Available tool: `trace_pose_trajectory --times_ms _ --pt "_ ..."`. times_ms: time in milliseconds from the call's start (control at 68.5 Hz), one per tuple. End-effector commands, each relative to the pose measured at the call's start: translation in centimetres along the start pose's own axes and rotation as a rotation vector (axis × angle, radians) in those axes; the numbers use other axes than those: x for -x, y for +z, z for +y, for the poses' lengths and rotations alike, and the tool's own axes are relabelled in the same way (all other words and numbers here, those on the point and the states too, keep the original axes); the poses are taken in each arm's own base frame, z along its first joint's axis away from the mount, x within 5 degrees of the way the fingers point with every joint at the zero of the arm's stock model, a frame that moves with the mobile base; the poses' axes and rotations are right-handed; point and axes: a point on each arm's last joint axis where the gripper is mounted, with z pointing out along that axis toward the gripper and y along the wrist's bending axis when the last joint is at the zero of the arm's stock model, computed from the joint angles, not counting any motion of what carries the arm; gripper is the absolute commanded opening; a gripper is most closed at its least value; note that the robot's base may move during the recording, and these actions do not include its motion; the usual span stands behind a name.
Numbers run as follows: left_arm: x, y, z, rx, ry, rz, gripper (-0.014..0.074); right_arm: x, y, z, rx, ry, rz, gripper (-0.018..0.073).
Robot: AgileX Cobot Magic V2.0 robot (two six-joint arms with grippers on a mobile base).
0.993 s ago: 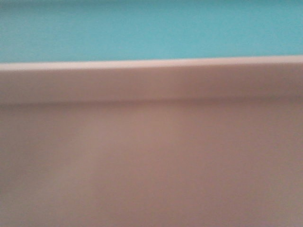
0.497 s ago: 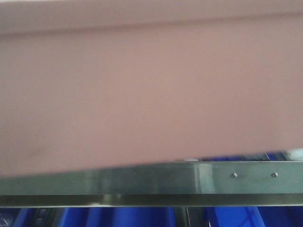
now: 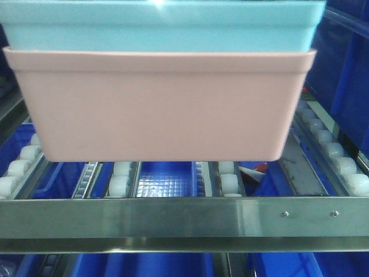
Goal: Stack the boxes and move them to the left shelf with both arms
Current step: 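Lower the stacked boxes with both grippers onto the roller shelf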
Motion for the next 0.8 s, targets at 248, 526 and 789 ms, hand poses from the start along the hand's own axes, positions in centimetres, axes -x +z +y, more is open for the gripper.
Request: trace_pose_trajectory --times_ms 248,526,789 --pt "3.0 0.4 -1.4 -0.106 0.027 -0.237 -0.0003 3.9 0.5 1.1 0.126 -0.056 -0.251 0.0029" --pt "3.1 3.7 -2.1 -0.088 0.061 -0.23 -0.0003 3.7 2.1 1.4 0.126 -0.066 -0.238 0.0029" --pt "2.8 4.7 -2.0 -0.063 0.064 -0.188 0.0001 3.7 2.1 1.5 0.127 -0.066 -0.239 0.0033"
